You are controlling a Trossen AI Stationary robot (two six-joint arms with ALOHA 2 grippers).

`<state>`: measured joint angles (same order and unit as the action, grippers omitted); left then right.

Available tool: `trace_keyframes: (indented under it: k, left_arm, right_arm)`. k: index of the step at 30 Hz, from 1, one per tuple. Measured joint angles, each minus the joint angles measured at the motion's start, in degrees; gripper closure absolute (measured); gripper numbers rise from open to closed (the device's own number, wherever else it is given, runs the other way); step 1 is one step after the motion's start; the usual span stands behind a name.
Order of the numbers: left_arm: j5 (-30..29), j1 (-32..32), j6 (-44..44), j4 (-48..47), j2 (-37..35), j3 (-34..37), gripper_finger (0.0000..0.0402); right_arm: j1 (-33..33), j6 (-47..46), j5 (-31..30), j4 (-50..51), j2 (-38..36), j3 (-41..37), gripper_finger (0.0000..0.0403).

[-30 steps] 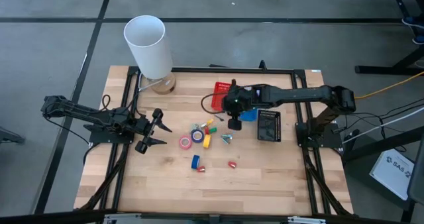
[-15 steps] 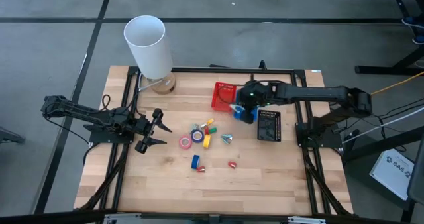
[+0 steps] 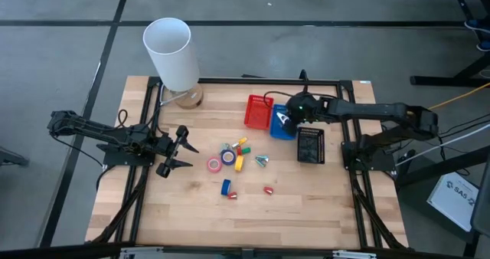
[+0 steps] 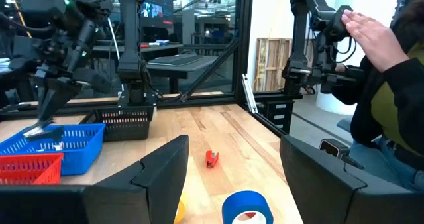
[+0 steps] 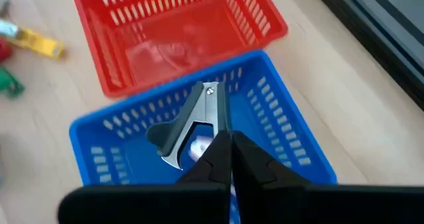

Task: Pick and place Stapler, Stapler remover, tape
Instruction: Put the black staple remover into the blue bin

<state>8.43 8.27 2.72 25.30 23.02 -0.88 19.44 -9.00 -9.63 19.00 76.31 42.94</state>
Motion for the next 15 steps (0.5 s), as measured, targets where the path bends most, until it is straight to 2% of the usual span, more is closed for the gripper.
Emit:
trace_keyframes:
  k: [15]
  left_arm:
    - [0.0,0.0,0.0,0.0,0.0,0.0,0.0166]
  right_arm:
    - [0.7,-2.9,1.7,-5.6,6.3,0.0,0.0393]
